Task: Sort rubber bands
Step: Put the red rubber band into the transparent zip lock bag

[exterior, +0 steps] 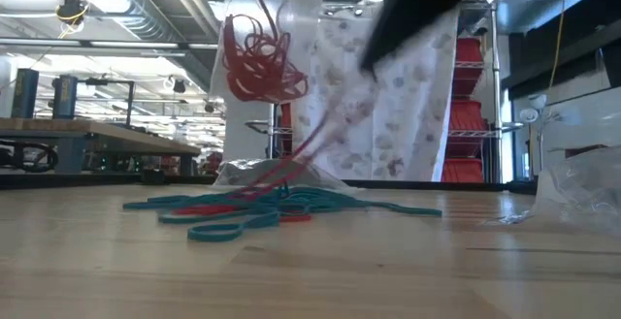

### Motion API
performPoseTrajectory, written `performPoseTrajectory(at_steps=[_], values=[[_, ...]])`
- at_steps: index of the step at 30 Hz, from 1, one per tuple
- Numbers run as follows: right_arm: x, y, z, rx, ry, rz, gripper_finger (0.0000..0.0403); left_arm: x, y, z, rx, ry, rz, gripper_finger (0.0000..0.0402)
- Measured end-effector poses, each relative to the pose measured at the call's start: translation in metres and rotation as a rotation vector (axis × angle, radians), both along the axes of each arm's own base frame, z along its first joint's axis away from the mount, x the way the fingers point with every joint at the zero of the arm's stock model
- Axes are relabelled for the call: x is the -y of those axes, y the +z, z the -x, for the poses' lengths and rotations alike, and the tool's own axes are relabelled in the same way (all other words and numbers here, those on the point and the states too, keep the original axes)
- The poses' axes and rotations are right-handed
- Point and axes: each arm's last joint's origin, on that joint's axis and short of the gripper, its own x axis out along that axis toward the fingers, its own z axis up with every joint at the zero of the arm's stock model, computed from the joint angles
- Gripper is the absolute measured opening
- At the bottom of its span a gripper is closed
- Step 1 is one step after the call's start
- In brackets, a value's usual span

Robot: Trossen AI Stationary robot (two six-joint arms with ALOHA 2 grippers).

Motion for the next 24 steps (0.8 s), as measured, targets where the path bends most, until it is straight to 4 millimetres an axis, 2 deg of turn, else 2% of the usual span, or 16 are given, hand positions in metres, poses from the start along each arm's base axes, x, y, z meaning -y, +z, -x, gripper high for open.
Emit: performPoseTrajectory(at_steps=[2,11,18,24], values=[[0.002,0.02,0.002,0.03,0.007,0.018,0.0,0.0,-0.001,0.0,-0.003,-0.002,0.0,0.0001],[0.003,0.088,0.0,0.188,0.051,0.055,0.0,0.008,-0.008,-0.001,-0.032,-0.03,-0.005,0.0001],[0.005,0.125,0.003,0.246,0.086,0.117,0.0,0.012,-0.013,0.001,-0.054,-0.037,0.006,0.0001],[0.005,0.145,0.003,0.281,0.133,0.142,0.0,0.015,-0.016,0.003,-0.071,-0.036,0.025,0.0001]])
